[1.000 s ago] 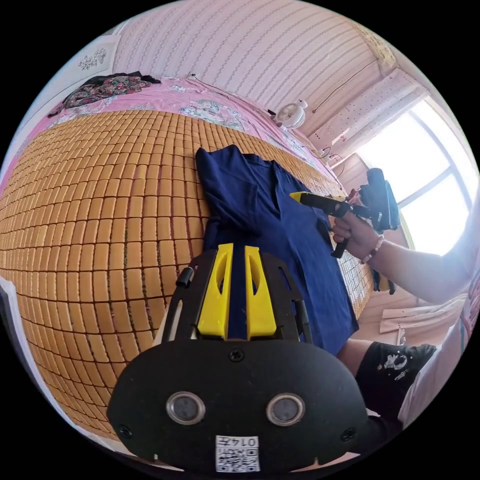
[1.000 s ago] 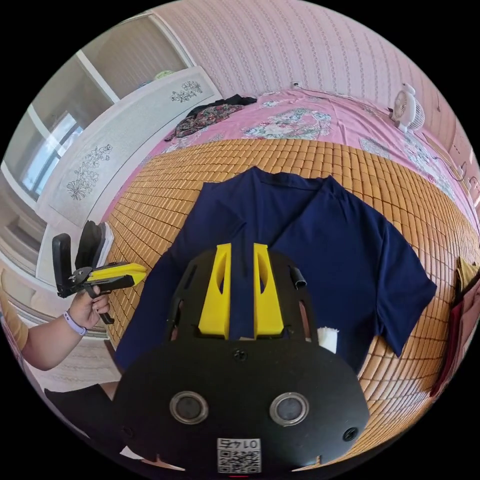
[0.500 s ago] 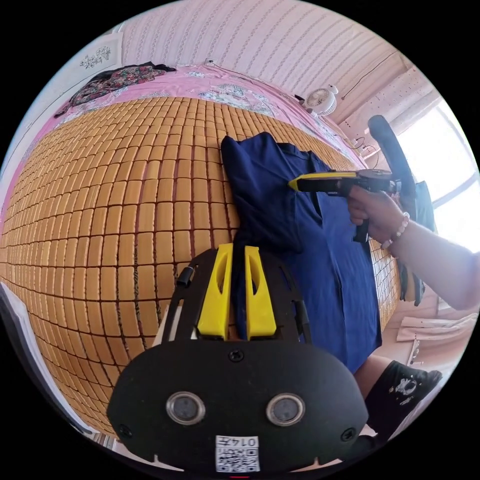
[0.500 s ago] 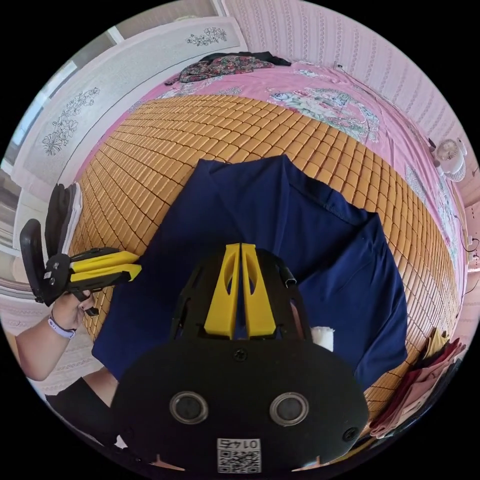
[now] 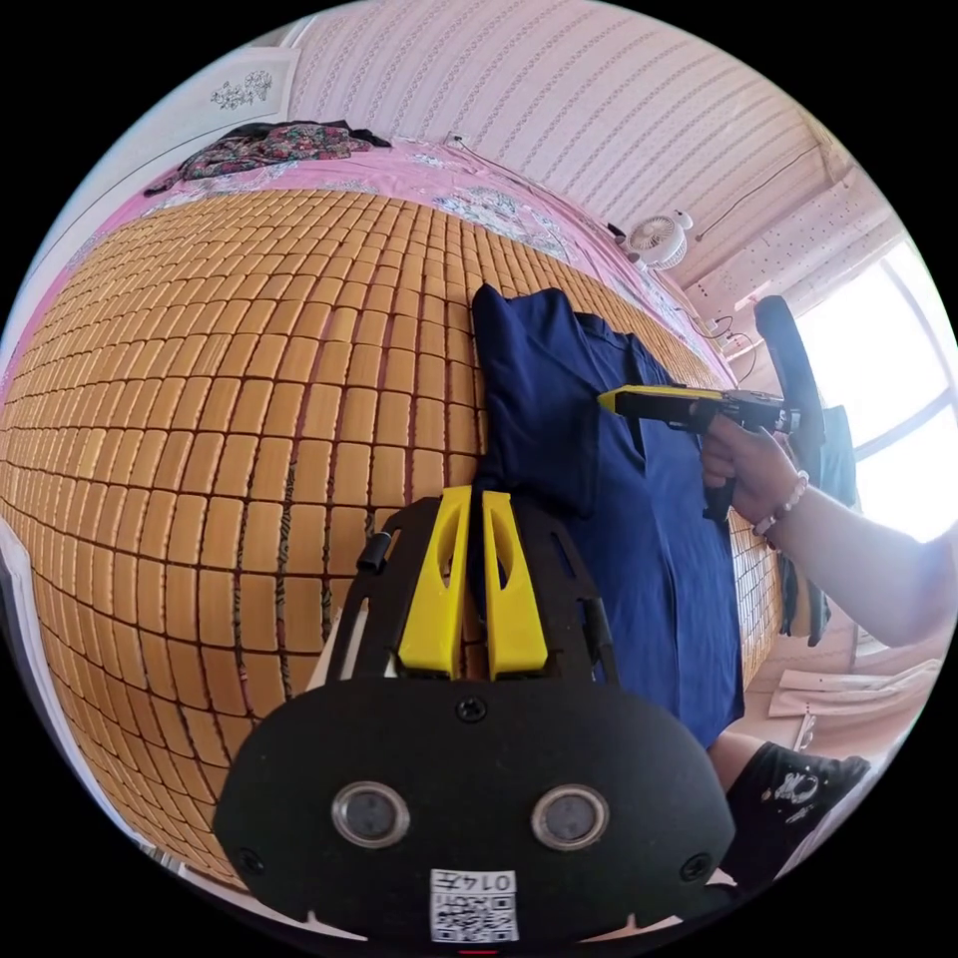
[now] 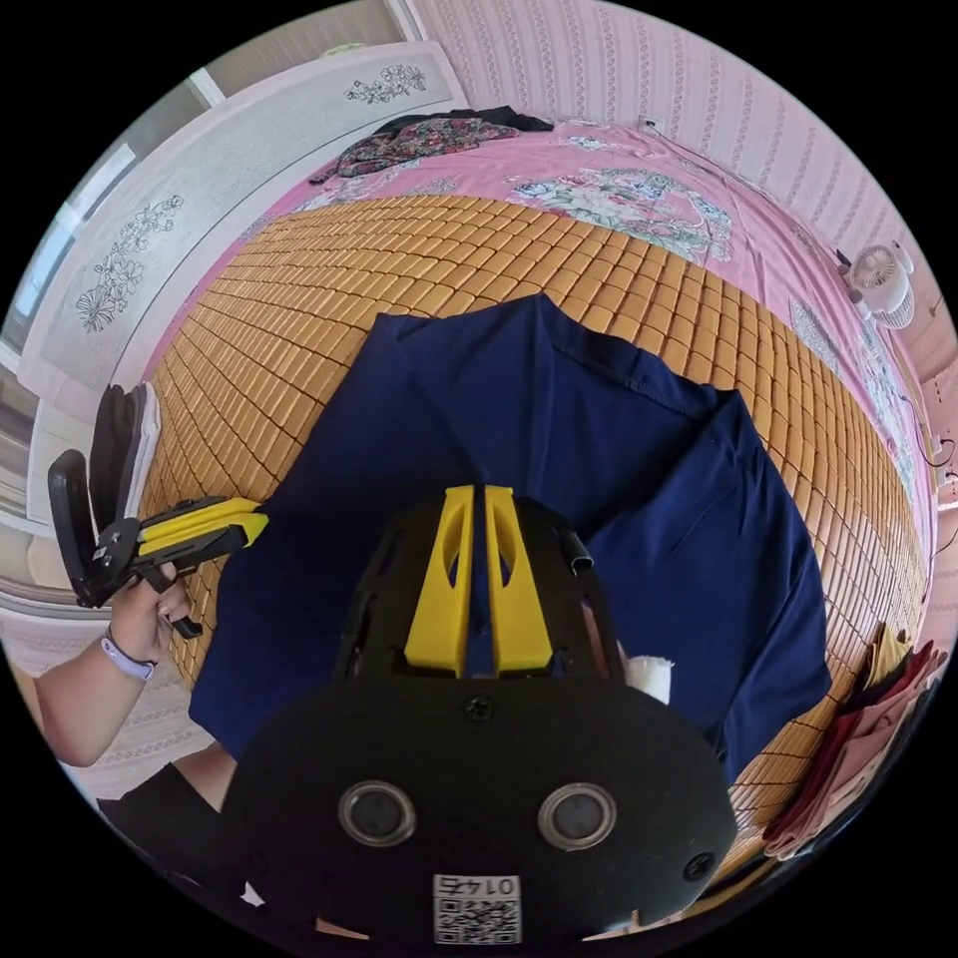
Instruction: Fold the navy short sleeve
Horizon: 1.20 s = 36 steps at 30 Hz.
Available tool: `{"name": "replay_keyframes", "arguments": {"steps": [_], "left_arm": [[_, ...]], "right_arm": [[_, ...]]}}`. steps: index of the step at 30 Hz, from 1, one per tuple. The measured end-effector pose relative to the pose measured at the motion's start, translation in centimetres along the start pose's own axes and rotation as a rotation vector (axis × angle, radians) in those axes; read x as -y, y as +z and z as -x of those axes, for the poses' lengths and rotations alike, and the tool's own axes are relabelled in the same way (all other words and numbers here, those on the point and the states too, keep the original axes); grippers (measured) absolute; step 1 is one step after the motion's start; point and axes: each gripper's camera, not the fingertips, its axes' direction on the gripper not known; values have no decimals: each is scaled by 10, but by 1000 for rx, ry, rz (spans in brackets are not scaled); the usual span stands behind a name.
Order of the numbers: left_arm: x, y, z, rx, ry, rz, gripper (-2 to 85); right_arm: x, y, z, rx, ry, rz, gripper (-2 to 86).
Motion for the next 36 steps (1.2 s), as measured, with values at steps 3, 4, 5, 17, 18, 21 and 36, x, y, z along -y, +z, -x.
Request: {"name": "replay_keyframes", "arguments": {"steps": [3, 4, 5, 17, 18, 21, 36], "left_arm": [[4, 1, -6, -6, -11, 6, -2], [5, 1, -7, -8, -13, 8, -1], [7, 1, -9, -12, -14, 12, 0], [20, -22, -38, 27, -47, -39, 12], [23, -28, -44, 40, -30, -44, 3], [37, -35, -68, 26, 47, -48, -6], [143, 85, -299, -309, 600, 148, 50]], "right_arm": [[-14, -12, -5, 13, -32, -61, -4], [-20, -16, -10, 15, -25, -61, -6], [-26, -17, -18, 19, -5, -64, -6], [-141, -47, -75, -4, 194, -199, 6], [-153, -51, -81, -31, 231, -212, 6], [-213, -72, -112, -159, 423, -277, 11], [-339, -59, -230, 90, 965, -336, 78]]}}
